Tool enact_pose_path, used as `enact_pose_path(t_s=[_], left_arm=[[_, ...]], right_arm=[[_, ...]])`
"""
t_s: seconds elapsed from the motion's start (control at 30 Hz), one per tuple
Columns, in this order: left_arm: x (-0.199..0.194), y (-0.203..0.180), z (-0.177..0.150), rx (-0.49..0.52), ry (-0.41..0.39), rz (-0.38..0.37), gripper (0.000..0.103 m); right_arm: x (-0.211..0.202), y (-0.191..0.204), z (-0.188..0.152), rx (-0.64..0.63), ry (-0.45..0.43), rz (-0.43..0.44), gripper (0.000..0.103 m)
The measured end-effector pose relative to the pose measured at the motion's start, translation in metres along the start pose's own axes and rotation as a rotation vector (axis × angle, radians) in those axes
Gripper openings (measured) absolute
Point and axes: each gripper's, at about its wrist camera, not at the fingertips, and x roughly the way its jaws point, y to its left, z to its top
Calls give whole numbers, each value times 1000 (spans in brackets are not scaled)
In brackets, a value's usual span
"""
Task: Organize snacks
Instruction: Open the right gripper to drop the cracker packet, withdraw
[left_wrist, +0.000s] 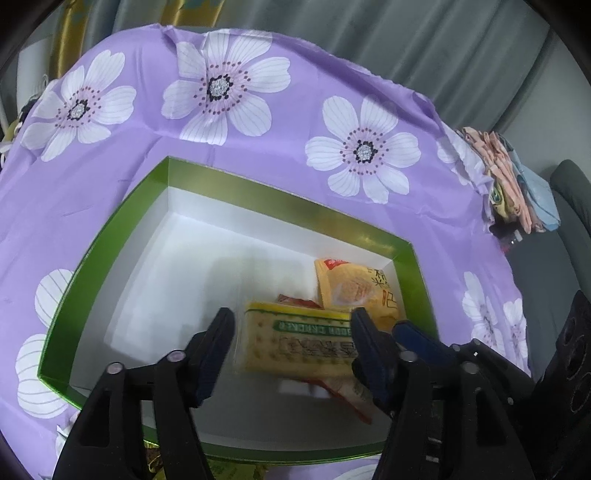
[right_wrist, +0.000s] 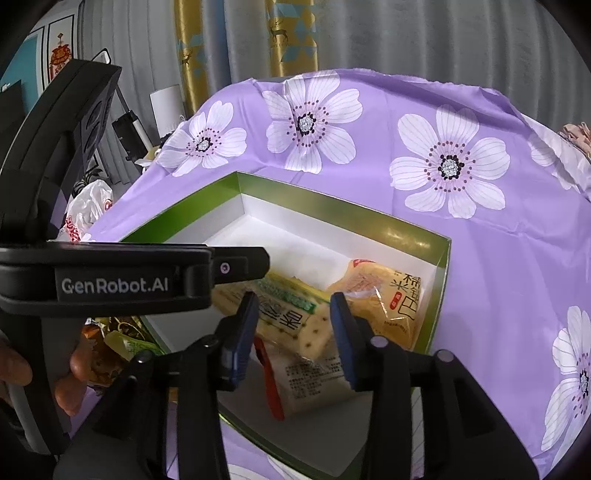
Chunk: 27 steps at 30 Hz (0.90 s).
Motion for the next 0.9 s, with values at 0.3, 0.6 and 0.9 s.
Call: enact_pose_path(t_s=[0.3, 0.6, 0.9], left_arm=[[-29, -6, -1, 38, -81, 56, 82], [-61, -19, -14, 88, -142, 100, 98], [-105, -41, -41, 165, -202, 103, 98]], right_arm=[[-27, 4, -3, -11, -50, -28, 63], [-66, 8, -12, 30, -101, -24, 77], [-102, 11, -28, 73, -138, -26, 89]])
